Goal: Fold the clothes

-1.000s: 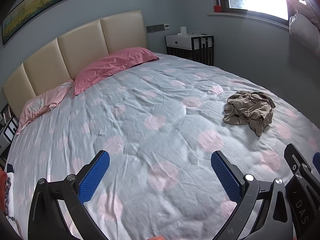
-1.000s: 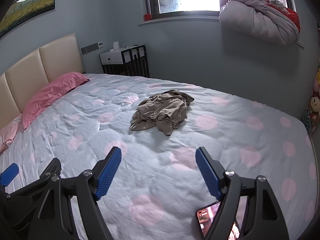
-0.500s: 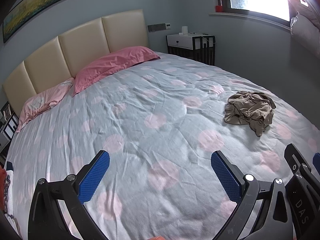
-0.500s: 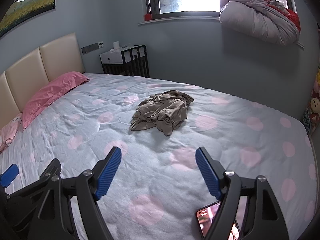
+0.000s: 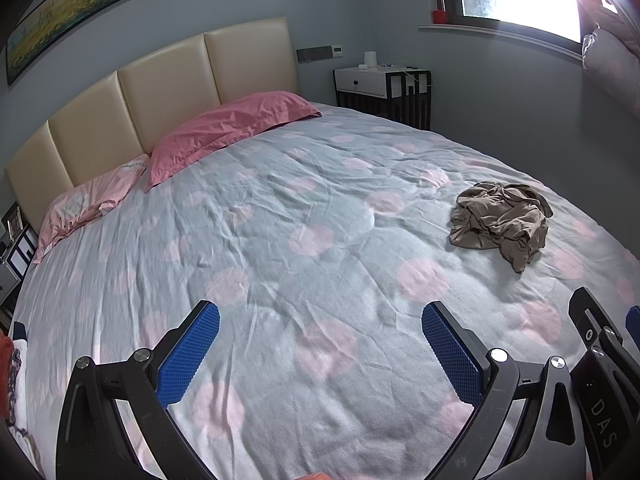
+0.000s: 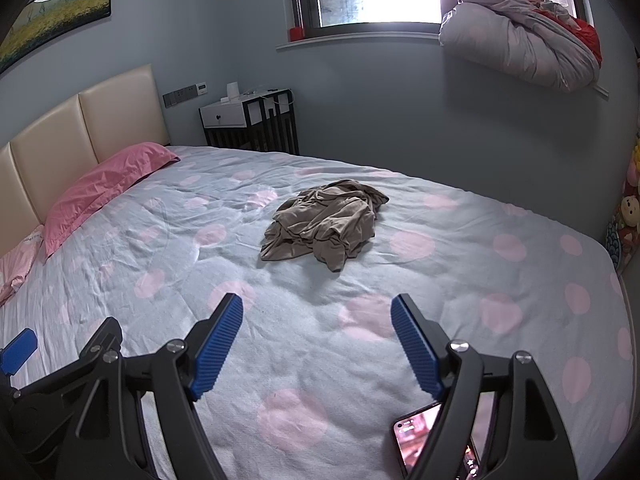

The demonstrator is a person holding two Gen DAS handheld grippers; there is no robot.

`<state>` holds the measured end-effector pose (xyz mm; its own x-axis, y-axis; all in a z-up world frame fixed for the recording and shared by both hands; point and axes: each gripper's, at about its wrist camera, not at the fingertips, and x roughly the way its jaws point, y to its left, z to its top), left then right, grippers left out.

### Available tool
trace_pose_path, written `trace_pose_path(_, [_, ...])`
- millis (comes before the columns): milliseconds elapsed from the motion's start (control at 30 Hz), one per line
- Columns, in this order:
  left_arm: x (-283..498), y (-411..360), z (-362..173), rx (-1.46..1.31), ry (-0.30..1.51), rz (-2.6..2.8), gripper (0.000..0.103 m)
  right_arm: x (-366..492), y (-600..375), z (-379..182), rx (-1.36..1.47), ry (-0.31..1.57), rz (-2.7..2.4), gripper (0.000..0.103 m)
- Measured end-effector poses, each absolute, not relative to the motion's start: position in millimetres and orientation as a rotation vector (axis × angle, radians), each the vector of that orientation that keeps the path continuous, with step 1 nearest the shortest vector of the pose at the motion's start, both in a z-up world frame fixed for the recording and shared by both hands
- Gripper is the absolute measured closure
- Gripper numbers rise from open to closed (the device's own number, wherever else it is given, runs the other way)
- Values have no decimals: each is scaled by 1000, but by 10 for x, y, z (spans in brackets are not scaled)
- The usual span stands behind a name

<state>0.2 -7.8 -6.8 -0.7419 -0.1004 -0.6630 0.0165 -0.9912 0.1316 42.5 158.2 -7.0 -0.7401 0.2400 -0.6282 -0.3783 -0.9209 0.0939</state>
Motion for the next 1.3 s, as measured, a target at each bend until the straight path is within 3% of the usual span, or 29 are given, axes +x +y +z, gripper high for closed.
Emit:
trace_pose_path(467, [-23, -170, -46, 1128, -163, -2855, 1, 341, 1555, -104, -976, 320, 2657, 27])
trace_pose_path(967, [271, -1096, 90, 1086, -240, -2727, 1, -472, 2126, 122, -1329, 562, 2904, 27])
trace_pose_path(1033, [339, -1271, 71, 1080, -235, -2696, 1, -657, 2281, 155, -1403, 522, 2908, 26])
trace_pose_path(1200, [505, -1640, -24, 1078, -214, -2620, 1, -1020, 2528, 94, -1471, 199, 2870, 27])
trace_pose_path(1300, [597, -1815, -99, 1087, -195, -2571, 1, -1241, 2703, -118, -1557, 161, 2850, 27])
